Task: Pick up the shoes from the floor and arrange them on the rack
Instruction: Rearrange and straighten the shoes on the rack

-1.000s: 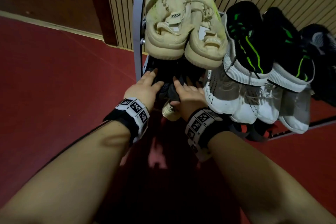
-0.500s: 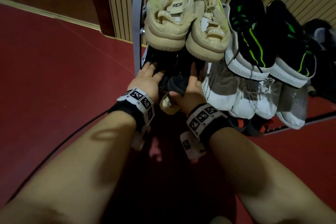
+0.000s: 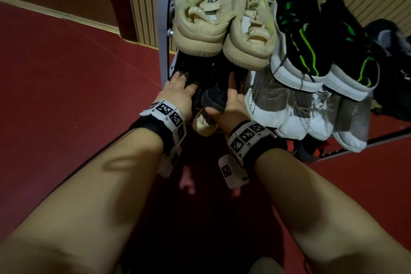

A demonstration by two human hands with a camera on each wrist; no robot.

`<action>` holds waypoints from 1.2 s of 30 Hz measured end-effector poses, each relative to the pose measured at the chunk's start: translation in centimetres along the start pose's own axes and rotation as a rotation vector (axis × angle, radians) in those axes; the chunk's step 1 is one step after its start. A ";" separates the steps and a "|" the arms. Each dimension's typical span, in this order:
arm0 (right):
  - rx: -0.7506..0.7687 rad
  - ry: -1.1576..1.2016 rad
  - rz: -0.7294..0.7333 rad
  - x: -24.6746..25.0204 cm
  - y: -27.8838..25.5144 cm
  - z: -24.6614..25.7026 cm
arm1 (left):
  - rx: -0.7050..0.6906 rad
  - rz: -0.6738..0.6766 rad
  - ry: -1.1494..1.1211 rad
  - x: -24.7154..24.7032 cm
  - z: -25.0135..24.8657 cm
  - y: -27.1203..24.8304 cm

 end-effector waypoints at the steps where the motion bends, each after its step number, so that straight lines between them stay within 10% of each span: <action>1: 0.014 0.014 0.000 0.2 -0.1 0.0 | 0.021 0.012 0.004 0.0 -0.1 -0.1; 10: -0.048 0.070 0.146 5.7 -6.6 -4.0 | -0.004 -0.151 -0.002 1.1 -7.2 -0.9; 18: -0.528 0.149 -0.181 13.9 -10.4 -16.2 | -0.223 -0.192 -0.202 -1.4 -14.6 -1.8; 36: -0.809 0.817 -0.071 9.1 -4.4 -15.7 | -0.189 -0.114 -0.095 -2.2 -13.8 -2.9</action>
Point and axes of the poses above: each hand's wrist, its own y-axis towards the middle knuckle, its own x-axis out of the back of the hand, z = x × y, the point moved 9 cm from there along y, towards the middle knuckle, and after that the axes turned 11 degrees about -z, right-handed, at the moved point
